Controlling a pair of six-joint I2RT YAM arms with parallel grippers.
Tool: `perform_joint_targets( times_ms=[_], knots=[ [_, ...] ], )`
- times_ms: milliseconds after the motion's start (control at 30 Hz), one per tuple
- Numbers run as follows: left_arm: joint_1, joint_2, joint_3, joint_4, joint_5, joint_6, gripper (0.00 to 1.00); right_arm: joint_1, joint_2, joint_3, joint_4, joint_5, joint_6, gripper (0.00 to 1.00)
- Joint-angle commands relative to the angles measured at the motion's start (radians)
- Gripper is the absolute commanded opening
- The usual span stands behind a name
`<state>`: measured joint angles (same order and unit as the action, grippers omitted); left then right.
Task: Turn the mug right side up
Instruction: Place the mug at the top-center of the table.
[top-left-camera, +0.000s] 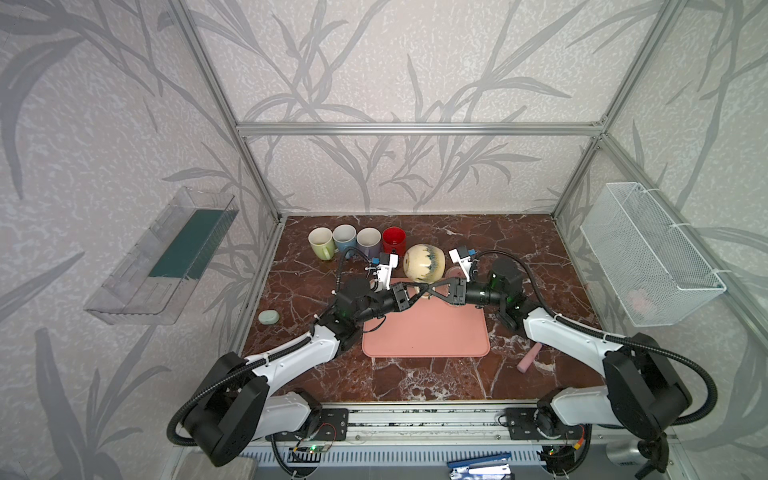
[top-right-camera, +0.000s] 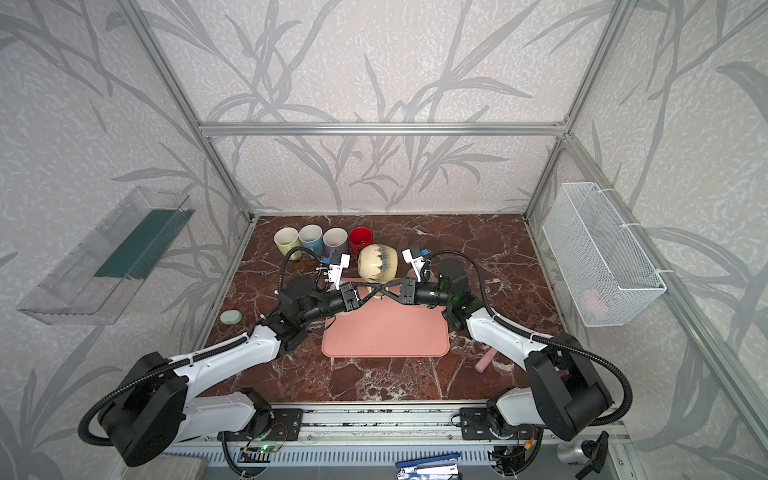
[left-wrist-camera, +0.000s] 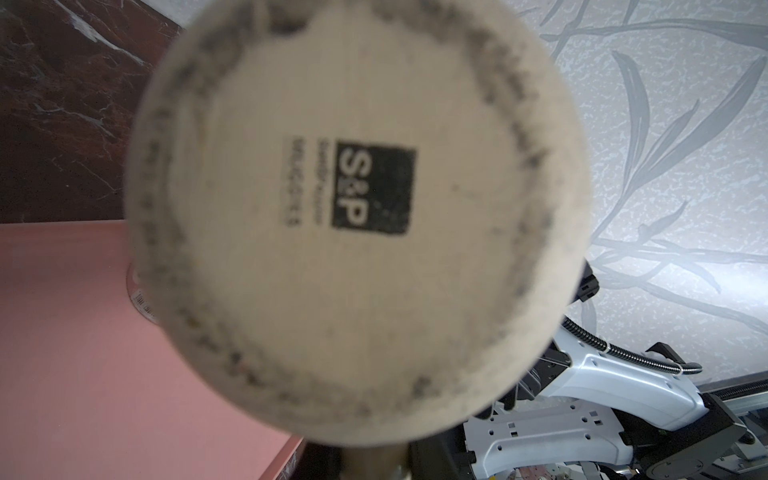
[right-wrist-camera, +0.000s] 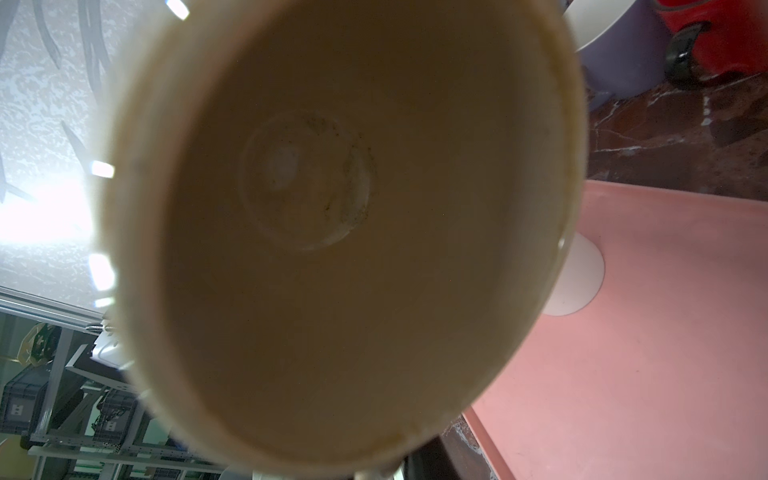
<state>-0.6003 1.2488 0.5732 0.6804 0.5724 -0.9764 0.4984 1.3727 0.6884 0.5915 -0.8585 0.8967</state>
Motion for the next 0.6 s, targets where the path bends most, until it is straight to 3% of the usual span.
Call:
perform_joint_targets(
  times_ms=[0, 400, 567],
  knots=[
    [0.021, -0.028, -0.007, -0.036, -0.067, 0.05, 0.2, -0.013, -0.052, 0.022, 0.097, -0.022, 0.002, 0.0],
    [0.023, -0.047, -0.016, -0.063, -0.089, 0.059, 0.24, -0.013, -0.07, 0.007, 0.111, -0.019, 0.012, 0.0],
    [0.023, -0.046, -0.013, -0.067, -0.093, 0.061, 0.18, -0.012, -0.073, 0.004, 0.113, -0.02, 0.015, 0.0]
  ],
)
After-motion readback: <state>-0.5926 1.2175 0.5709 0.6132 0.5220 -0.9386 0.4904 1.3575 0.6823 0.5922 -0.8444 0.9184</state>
